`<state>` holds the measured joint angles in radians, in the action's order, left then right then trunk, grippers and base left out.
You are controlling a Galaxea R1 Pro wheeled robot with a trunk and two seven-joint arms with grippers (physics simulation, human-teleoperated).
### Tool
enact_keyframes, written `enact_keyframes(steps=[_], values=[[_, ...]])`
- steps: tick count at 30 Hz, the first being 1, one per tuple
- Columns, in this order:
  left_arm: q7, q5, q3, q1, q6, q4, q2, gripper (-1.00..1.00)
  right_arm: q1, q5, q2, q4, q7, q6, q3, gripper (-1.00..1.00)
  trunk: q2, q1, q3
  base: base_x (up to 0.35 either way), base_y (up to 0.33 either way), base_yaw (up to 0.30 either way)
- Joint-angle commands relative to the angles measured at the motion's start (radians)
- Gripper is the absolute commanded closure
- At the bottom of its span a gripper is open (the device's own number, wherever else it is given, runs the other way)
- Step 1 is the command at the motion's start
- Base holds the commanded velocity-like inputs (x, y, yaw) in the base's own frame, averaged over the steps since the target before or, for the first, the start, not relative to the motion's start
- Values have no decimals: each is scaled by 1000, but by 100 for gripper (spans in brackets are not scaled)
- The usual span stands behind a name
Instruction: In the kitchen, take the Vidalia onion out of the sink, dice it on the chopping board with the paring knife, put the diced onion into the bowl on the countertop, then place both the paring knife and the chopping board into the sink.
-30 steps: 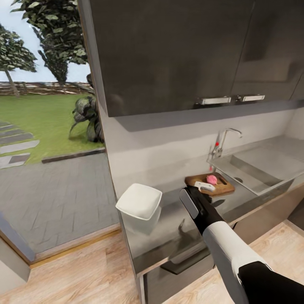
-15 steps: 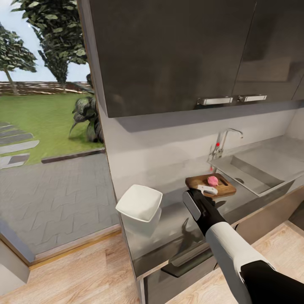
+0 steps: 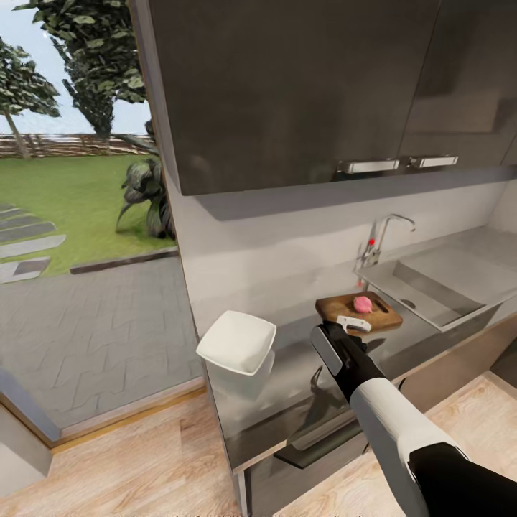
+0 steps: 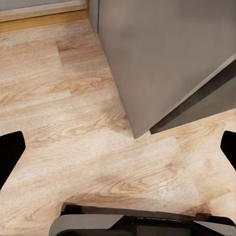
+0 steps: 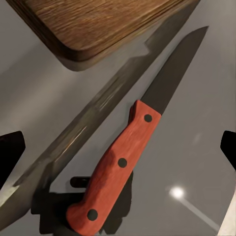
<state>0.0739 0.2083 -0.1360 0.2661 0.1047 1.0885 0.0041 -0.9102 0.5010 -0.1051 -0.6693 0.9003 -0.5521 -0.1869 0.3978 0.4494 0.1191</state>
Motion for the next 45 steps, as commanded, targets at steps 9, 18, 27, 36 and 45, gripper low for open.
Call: enact_keyframes(steps=[9, 18, 27, 36, 45], values=[[6, 6, -3, 0, 3, 1, 1, -100, -1, 7, 1, -1, 6, -6, -4, -100, 2, 1, 16, 0, 0, 0], [6, 6, -3, 0, 3, -11, 1, -100, -1, 7, 1, -1, 6, -6, -3, -100, 2, 1, 31, 0, 0, 0], [6, 6, -4, -1, 3, -15, 1, -100, -1, 6, 2, -1, 6, -6, -3, -100, 2, 1, 45, 0, 0, 0], [6, 6, -4, -1, 3, -16, 1, -100, -1, 6, 2, 3, 6, -6, -3, -100, 2, 1, 60, 0, 0, 0], [6, 6, -3, -1, 3, -16, 1, -100, -1, 5, 2, 5, 6, -6, -3, -100, 2, 1, 74, 0, 0, 0]])
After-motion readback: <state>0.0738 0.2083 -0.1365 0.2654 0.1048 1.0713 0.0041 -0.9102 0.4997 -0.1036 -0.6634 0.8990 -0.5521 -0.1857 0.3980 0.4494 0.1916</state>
